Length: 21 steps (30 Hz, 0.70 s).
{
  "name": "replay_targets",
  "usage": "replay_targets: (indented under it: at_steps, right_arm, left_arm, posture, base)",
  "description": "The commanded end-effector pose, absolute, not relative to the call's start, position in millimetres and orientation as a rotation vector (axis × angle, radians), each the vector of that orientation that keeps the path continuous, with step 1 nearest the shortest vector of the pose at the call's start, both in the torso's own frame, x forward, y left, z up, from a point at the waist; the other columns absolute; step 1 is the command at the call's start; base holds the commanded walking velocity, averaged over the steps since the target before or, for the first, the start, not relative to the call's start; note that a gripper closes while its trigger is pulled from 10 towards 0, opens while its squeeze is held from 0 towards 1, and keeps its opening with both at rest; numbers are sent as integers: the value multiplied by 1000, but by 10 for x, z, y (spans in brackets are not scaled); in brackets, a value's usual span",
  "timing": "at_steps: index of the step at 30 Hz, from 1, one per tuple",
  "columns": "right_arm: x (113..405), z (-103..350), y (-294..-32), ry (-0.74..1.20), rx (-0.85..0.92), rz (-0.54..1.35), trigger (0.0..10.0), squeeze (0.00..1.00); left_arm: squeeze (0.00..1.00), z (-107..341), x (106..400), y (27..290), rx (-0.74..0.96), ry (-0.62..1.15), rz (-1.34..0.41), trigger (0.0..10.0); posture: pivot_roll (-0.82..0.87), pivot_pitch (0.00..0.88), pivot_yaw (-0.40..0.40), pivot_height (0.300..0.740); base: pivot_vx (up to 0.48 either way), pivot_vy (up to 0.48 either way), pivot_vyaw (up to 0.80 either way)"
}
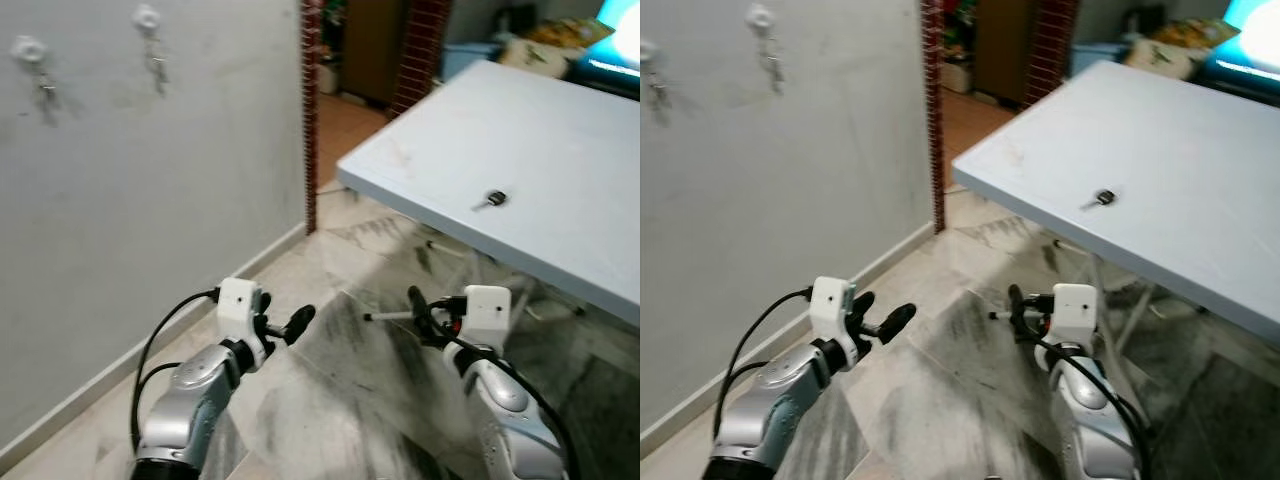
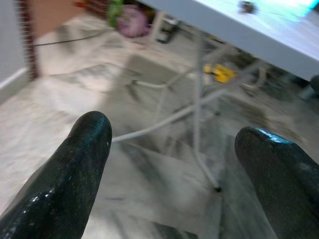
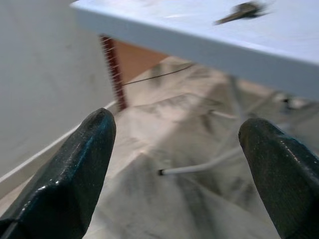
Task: Hang keys on a hook
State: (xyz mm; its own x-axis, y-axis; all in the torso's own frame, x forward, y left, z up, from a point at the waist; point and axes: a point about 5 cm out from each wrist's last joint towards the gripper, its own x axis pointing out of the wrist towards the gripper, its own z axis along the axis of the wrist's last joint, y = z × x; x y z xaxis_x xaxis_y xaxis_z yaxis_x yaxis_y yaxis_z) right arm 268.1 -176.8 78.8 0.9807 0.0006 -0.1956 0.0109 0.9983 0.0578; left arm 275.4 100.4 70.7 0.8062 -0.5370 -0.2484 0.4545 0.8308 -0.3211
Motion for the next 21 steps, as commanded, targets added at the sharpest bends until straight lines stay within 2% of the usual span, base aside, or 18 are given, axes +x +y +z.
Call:
replay_targets:
  at_steps: [1,8,13,17,21]
  right_arm:
    - [2690,792,-1711,196,70,14,10000,0]
    - [2711,881,-1717,180,3,44,10000,0]
    - [2727,985,-1719,143,-69,23,10000,0]
    - [2699,1070,-1694,109,-92,23,10000,0]
    - [2690,1082,-1682,107,-94,27,10000,0]
  left_arm:
    - [0,705,2765,1101,-222,335,-502,10000]
    - [0,791,2794,1142,-192,279,-463,10000]
    - [0,837,2820,1231,-166,254,-430,10000]
    - [0,852,2856,1353,-139,239,-392,10000]
    - [0,886,2885,1356,-151,219,-381,10000]
  posture:
    - [-78,72,23,740]
    - [-67,72,24,740]
    - [-58,72,30,740]
    - [-62,74,34,740]
    - [-64,76,36,740]
  base:
    - [0,0,-800]
    - [0,0,-800]
    - [0,0,-564]
    - [0,0,-800]
    - [0,0,-800]
